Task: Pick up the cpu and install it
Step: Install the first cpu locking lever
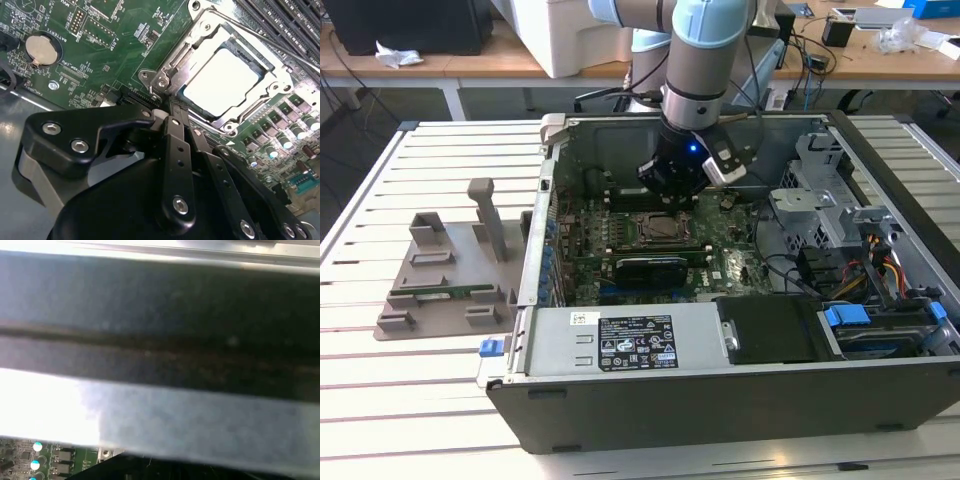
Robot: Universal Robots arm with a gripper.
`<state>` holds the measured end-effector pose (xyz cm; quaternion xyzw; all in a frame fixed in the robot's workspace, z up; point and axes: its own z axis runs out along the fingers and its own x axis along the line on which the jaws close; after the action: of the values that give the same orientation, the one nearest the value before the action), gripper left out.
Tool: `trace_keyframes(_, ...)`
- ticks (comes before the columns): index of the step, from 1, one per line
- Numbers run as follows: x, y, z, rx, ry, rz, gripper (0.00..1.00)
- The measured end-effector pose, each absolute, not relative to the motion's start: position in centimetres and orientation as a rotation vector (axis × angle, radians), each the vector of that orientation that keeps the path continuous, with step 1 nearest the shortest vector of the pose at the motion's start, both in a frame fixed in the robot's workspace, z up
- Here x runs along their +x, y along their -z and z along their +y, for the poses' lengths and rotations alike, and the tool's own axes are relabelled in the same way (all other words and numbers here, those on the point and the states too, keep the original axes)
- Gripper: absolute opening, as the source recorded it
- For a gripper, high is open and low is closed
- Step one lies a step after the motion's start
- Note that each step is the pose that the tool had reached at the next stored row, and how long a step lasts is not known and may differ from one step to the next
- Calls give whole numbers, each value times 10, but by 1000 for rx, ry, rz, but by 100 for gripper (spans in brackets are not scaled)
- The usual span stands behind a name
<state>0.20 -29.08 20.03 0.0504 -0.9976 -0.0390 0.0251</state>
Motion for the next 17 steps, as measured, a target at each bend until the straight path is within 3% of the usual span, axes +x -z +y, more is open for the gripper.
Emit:
trace_keyframes(7,2,-213,-293,156,99,-3087,11)
trace_keyframes(17,2,-214,-324,154,29,-3086,11)
